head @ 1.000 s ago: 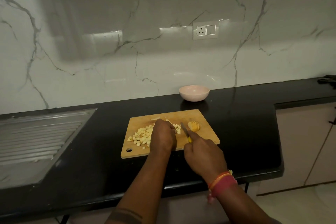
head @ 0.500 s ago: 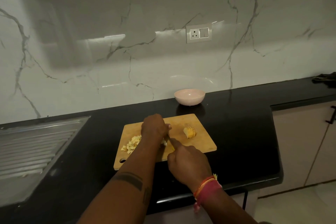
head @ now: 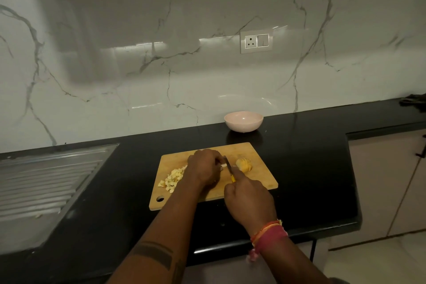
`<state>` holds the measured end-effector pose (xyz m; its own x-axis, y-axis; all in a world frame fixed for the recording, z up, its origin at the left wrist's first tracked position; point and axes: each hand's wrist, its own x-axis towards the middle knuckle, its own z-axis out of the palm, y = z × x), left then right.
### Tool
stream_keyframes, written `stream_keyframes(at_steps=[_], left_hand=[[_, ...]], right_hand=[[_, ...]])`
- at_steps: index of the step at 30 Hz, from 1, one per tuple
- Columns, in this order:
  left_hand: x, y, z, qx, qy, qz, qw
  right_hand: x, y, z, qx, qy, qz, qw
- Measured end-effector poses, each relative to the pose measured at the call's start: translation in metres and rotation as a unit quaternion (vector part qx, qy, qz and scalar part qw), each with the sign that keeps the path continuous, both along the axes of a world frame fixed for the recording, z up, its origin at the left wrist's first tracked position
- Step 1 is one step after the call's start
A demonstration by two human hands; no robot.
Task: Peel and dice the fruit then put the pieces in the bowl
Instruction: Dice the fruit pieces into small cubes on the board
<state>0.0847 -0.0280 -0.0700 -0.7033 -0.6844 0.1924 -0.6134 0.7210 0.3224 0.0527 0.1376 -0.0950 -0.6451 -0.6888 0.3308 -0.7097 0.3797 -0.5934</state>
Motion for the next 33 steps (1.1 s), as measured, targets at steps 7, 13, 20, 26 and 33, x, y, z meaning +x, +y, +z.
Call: stream_keyframes(at_steps=[7,13,20,26,33], left_hand=[[0.008,0.01,-0.018,-0.094,0.062,0.045,0.993],[0.008,0.013,-0.018,-0.087,0.066,0.06,0.992],[0.009,0.014,-0.018,-0.082,0.062,0.068,0.992],[0.009,0.015,-0.018,-0.078,0.063,0.082,0.992],[0.011,0.014,-0.016,-0.066,0.074,0.095,0.991]], right_hand=[[-0.001,-0.006,0.004,0.029,0.008,0.008,1.0],[-0.004,-0.013,0.003,0.069,0.044,0.01,0.997],[0.001,0.004,-0.005,0.06,0.072,0.007,0.996],[0.003,0.001,-0.006,0.079,0.091,0.012,0.993],[0.006,0.01,-0.003,0.049,0.08,0.018,0.995]])
